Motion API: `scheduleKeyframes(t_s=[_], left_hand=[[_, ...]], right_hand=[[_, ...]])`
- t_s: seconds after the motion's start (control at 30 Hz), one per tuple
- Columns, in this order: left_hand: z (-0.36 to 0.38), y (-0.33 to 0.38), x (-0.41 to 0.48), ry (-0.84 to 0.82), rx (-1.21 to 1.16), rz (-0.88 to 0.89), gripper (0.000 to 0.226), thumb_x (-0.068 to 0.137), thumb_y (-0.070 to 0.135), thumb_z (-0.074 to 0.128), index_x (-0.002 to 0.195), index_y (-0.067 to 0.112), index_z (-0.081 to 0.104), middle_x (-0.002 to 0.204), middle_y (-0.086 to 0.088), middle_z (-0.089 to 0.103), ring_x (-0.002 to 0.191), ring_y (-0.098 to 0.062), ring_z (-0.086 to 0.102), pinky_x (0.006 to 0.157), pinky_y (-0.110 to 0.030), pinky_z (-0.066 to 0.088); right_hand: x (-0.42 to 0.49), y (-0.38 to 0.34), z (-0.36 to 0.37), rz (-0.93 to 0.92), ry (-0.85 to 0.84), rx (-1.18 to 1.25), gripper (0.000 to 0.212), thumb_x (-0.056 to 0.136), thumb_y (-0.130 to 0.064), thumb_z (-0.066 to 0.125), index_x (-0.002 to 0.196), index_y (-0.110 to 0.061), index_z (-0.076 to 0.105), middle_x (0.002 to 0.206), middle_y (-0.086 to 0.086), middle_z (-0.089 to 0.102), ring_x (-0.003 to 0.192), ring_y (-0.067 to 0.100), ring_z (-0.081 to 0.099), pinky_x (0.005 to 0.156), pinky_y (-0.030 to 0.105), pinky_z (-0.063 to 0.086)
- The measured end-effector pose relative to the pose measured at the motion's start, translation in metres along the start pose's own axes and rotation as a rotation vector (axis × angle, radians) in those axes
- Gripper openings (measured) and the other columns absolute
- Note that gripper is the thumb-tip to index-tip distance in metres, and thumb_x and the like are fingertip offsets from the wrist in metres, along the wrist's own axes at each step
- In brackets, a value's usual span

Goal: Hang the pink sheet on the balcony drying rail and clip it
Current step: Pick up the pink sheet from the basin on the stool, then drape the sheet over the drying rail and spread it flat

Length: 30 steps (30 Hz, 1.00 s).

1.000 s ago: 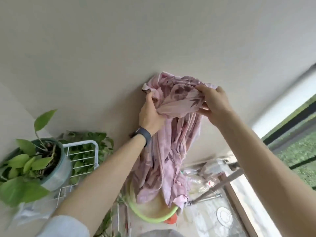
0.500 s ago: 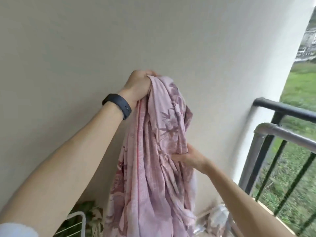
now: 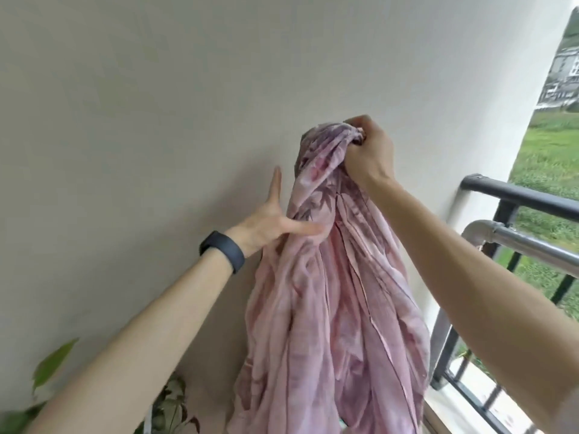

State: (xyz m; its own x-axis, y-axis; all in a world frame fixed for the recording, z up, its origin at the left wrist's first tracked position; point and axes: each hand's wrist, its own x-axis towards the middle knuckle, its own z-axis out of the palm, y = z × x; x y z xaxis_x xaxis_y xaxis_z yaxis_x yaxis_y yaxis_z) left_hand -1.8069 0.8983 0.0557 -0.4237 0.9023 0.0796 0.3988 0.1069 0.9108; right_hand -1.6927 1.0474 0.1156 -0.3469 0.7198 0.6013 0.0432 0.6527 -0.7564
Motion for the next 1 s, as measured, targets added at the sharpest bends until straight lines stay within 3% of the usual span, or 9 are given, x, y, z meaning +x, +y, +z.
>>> scheduleKeyframes(t_s=[0.13, 0.27, 0.43, 0.5, 0.6, 0.7, 0.8, 0.9, 1.0], left_hand=[[0.041, 0.010, 0.035, 0.166, -0.044, 0.087, 0.139, 0.055, 0.045, 0.092, 0.156, 0.028, -0.003, 0.142, 0.012, 0.051, 0.125, -0.007, 0.053, 0.108, -0.033, 0.043], [0.015, 0.032, 0.049, 0.242, 0.183, 0.141, 0.081, 0.047, 0.034, 0.086, 0.122, 0.025, 0.057, 0.112, 0.007, 0.069, 0.104, -0.015, 0.065, 0.096, -0.041, 0.053], [-0.016, 0.085, 0.063, 0.357, 0.058, 0.354, 0.057, 0.063, 0.009, 0.089, 0.106, 0.030, 0.058, 0.102, 0.010, 0.070, 0.102, -0.013, 0.067, 0.092, -0.033, 0.055], [-0.024, 0.101, 0.068, 0.415, 0.040, 0.428, 0.050, 0.065, 0.014, 0.088, 0.104, 0.031, 0.061, 0.103, 0.009, 0.071, 0.101, -0.012, 0.067, 0.092, -0.036, 0.056], [-0.038, 0.110, 0.064, 0.383, 0.257, 0.460, 0.064, 0.065, 0.028, 0.091, 0.120, 0.026, 0.059, 0.116, 0.010, 0.068, 0.108, -0.010, 0.064, 0.095, -0.031, 0.052], [-0.063, 0.101, 0.042, 0.201, 0.706, 0.272, 0.075, 0.069, 0.028, 0.089, 0.133, 0.020, 0.052, 0.119, 0.006, 0.063, 0.110, -0.017, 0.060, 0.086, -0.023, 0.042], [-0.077, 0.073, 0.020, 0.126, 1.036, 0.064, 0.048, 0.082, 0.019, 0.077, 0.124, 0.015, 0.055, 0.093, -0.001, 0.063, 0.074, -0.019, 0.058, 0.054, -0.022, 0.038], [-0.066, 0.069, 0.021, 0.371, 0.808, 0.048, 0.018, 0.084, 0.009, 0.067, 0.097, 0.019, 0.061, 0.089, -0.009, 0.064, 0.062, -0.022, 0.048, 0.046, -0.022, 0.037], [-0.050, 0.081, 0.030, 0.513, 0.419, 0.056, 0.023, 0.075, 0.015, 0.065, 0.098, 0.022, 0.068, 0.088, -0.002, 0.066, 0.082, -0.027, 0.059, 0.064, -0.031, 0.043]], right_hand=[[-0.007, 0.000, 0.000, -0.079, -0.045, 0.041, 0.025, 0.085, -0.011, 0.057, 0.105, -0.021, 0.068, 0.095, -0.004, 0.072, 0.090, 0.013, 0.066, 0.081, 0.032, 0.055], [0.002, 0.011, -0.032, -0.150, 0.000, 0.135, 0.033, 0.081, -0.015, 0.066, 0.111, -0.029, 0.064, 0.101, -0.014, 0.070, 0.091, 0.002, 0.065, 0.085, 0.032, 0.056], [-0.034, 0.077, -0.051, 0.223, -0.524, 0.018, 0.130, 0.057, -0.044, 0.095, 0.153, -0.036, 0.008, 0.157, -0.010, 0.024, 0.140, 0.010, 0.029, 0.112, 0.032, 0.030], [-0.046, 0.095, -0.041, 0.275, -0.665, -0.095, 0.105, 0.063, -0.032, 0.094, 0.147, -0.018, 0.032, 0.143, -0.007, 0.047, 0.131, 0.013, 0.046, 0.109, 0.027, 0.040], [-0.022, 0.089, -0.040, 0.167, -0.431, -0.486, 0.023, 0.083, -0.015, 0.068, 0.106, -0.009, 0.064, 0.095, 0.005, 0.067, 0.100, 0.033, 0.064, 0.066, 0.026, 0.046], [0.028, 0.087, -0.079, 0.111, -0.074, -0.749, 0.027, 0.082, -0.019, 0.052, 0.105, -0.017, 0.066, 0.100, 0.016, 0.069, 0.093, 0.040, 0.064, 0.066, 0.035, 0.045], [0.060, 0.090, -0.120, 0.115, 0.112, -0.832, 0.025, 0.088, -0.016, 0.051, 0.108, -0.020, 0.064, 0.098, 0.017, 0.068, 0.089, 0.038, 0.065, 0.075, 0.043, 0.055], [0.068, 0.094, -0.125, 0.000, 0.139, -0.954, 0.019, 0.093, -0.028, 0.059, 0.107, -0.016, 0.058, 0.094, 0.011, 0.066, 0.086, 0.031, 0.061, 0.074, 0.044, 0.056], [0.056, 0.101, -0.119, 0.149, 0.059, -1.152, 0.044, 0.081, -0.048, 0.073, 0.111, -0.020, 0.059, 0.107, 0.010, 0.061, 0.111, 0.032, 0.049, 0.083, 0.043, 0.047]])
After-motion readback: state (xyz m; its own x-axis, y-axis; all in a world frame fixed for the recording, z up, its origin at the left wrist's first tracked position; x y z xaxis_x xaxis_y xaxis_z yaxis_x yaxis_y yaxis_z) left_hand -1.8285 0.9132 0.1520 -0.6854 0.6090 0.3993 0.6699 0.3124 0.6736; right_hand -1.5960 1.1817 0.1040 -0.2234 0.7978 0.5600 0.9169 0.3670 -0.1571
